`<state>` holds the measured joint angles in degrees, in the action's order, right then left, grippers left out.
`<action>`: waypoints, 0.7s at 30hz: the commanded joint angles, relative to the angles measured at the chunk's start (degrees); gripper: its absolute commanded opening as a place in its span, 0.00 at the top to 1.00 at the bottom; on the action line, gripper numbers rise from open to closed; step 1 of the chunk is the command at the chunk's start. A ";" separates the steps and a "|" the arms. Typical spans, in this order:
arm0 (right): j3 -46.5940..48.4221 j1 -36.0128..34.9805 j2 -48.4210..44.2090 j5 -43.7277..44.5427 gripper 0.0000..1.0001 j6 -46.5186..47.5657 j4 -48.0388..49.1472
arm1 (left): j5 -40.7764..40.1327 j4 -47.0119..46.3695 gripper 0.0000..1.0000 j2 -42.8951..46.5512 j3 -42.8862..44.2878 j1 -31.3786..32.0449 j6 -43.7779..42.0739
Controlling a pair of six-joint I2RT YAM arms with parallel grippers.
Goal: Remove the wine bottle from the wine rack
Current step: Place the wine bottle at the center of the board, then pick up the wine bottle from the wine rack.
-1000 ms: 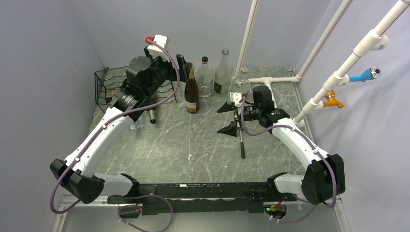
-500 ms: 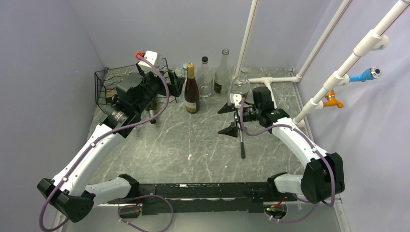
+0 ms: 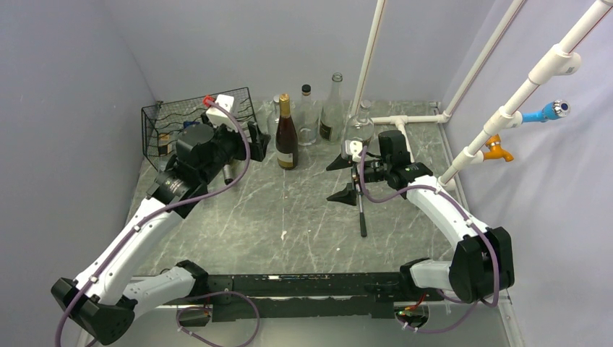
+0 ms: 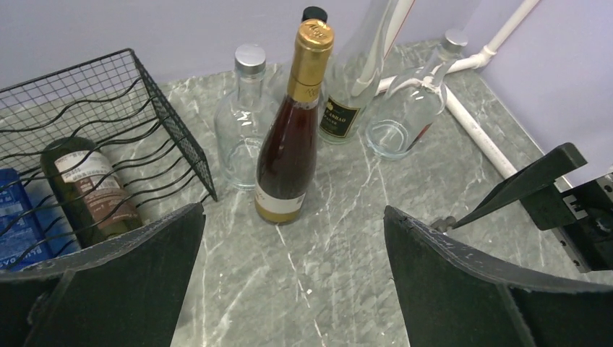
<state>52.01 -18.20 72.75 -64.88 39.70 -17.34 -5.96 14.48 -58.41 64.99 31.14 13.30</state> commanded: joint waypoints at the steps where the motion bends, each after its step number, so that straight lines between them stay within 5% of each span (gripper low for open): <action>1: -0.32 0.59 0.15 -2.46 0.00 1.61 0.22 | -2.87 1.08 0.00 2.03 -1.13 -0.29 0.94; 21: -0.57 1.43 0.60 -3.16 0.00 1.34 0.56 | -11.03 3.81 0.01 2.03 -8.39 -1.61 1.28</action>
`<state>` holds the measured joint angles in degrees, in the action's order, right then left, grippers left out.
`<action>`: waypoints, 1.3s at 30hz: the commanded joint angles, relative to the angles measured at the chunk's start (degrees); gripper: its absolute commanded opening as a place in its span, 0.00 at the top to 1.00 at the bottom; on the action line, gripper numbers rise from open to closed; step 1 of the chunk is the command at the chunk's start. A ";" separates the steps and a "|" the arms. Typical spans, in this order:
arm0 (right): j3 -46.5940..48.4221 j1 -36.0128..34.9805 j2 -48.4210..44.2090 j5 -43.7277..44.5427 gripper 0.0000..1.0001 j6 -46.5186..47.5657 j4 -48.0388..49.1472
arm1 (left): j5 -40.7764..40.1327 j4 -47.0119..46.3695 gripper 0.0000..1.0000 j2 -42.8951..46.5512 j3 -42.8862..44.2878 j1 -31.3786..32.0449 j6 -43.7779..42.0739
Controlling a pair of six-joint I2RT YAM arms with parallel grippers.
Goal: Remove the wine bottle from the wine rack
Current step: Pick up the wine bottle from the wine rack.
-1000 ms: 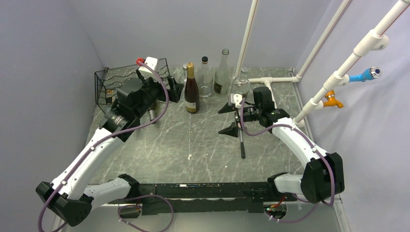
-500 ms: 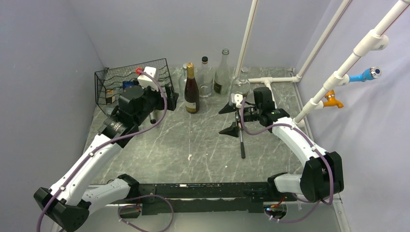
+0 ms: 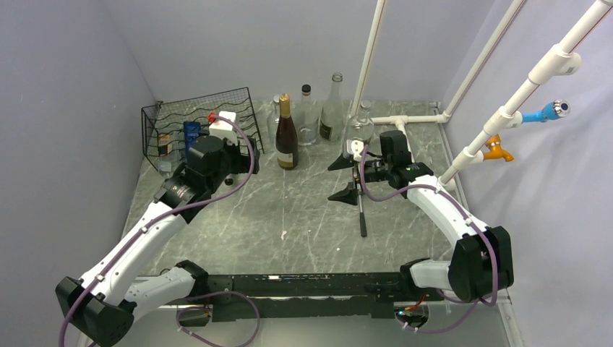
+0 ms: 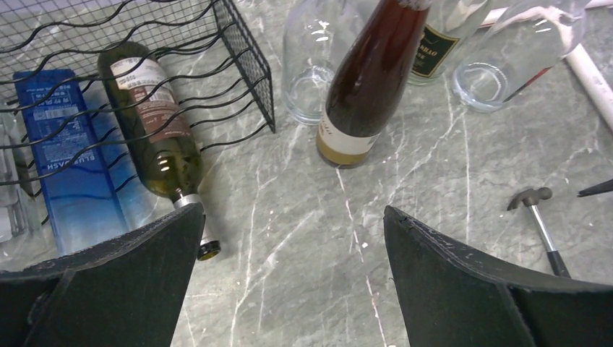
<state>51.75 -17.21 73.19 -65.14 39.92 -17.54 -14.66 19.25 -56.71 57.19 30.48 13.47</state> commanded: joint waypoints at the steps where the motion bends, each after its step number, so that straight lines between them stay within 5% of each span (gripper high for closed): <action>1: -0.33 0.48 0.16 -2.96 0.00 1.12 0.82 | -2.38 -1.01 0.00 0.17 -0.85 -1.22 1.11; 24: -0.42 0.61 0.36 -3.32 0.00 1.26 0.75 | 2.16 -3.76 0.00 -4.32 -8.29 -12.75 0.28; 39: -0.31 0.79 0.20 -3.38 0.00 1.30 0.58 | 8.72 -10.20 0.01 -16.77 -7.62 -18.01 4.49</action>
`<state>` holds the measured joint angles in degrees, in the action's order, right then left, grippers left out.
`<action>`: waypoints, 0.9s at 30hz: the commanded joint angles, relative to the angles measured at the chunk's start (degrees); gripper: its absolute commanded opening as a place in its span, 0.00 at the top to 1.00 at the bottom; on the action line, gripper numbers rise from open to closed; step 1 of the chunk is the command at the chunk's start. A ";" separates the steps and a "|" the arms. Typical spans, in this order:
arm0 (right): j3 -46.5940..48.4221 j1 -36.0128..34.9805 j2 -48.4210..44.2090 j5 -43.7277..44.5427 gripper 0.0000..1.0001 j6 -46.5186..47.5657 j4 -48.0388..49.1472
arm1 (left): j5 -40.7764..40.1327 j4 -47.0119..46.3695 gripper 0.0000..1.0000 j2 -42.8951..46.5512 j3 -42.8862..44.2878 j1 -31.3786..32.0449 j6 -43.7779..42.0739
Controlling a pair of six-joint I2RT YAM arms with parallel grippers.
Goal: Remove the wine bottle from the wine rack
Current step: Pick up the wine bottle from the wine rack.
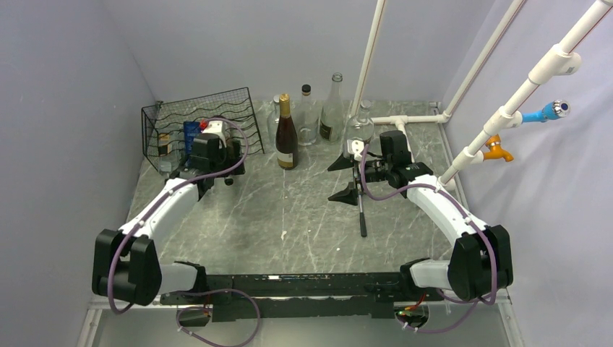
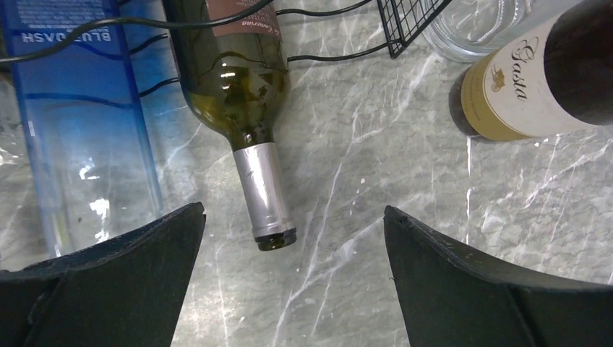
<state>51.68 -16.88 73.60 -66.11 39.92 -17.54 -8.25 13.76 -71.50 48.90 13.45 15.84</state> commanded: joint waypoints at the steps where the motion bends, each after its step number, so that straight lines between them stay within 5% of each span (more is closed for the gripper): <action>1: -0.22 0.46 -0.19 -2.45 0.00 1.34 0.58 | 2.32 -5.13 0.01 -2.83 0.67 -1.30 2.34; 27: -0.26 0.80 0.18 -2.54 0.00 1.69 0.31 | -0.79 -8.10 0.23 -17.32 3.74 -4.29 6.09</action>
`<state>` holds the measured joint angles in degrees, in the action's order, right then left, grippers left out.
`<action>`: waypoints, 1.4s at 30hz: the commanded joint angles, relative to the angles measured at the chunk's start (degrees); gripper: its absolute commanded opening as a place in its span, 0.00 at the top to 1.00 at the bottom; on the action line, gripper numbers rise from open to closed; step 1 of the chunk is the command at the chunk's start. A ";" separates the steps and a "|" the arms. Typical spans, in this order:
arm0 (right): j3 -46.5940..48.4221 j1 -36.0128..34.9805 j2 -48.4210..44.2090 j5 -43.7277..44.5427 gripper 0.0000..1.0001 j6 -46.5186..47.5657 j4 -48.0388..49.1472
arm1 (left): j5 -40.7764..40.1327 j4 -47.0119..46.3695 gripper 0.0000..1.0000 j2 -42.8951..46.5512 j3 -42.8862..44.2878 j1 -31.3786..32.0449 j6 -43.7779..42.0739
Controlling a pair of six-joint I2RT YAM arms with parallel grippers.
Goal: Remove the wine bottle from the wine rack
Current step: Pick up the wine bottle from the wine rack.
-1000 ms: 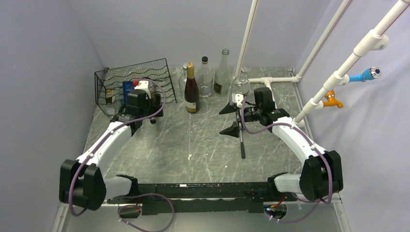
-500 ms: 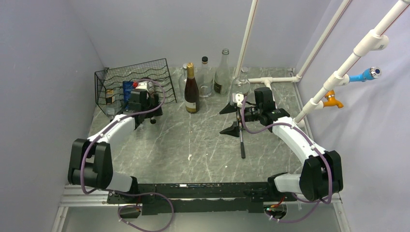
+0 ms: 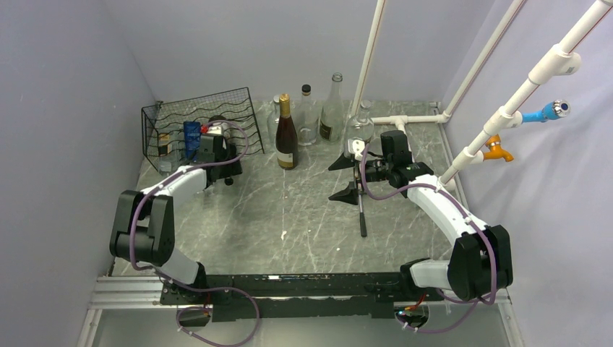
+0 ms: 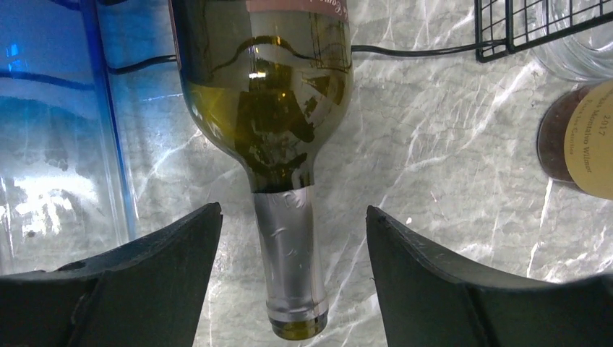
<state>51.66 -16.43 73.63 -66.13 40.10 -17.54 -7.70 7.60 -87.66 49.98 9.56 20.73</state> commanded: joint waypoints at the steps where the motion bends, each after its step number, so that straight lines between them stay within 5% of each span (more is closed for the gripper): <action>1: -0.24 0.34 0.13 -2.50 0.00 1.48 0.31 | -1.57 -1.82 0.24 -1.53 2.86 -0.42 1.24; 42: -0.24 0.89 0.12 -2.69 0.00 1.39 0.31 | 0.04 -3.02 0.43 -9.24 5.17 -1.12 2.30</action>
<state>51.66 -15.79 73.82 -66.17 40.14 -17.56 -8.34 6.63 -96.51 53.30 8.69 22.22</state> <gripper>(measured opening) 0.994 0.587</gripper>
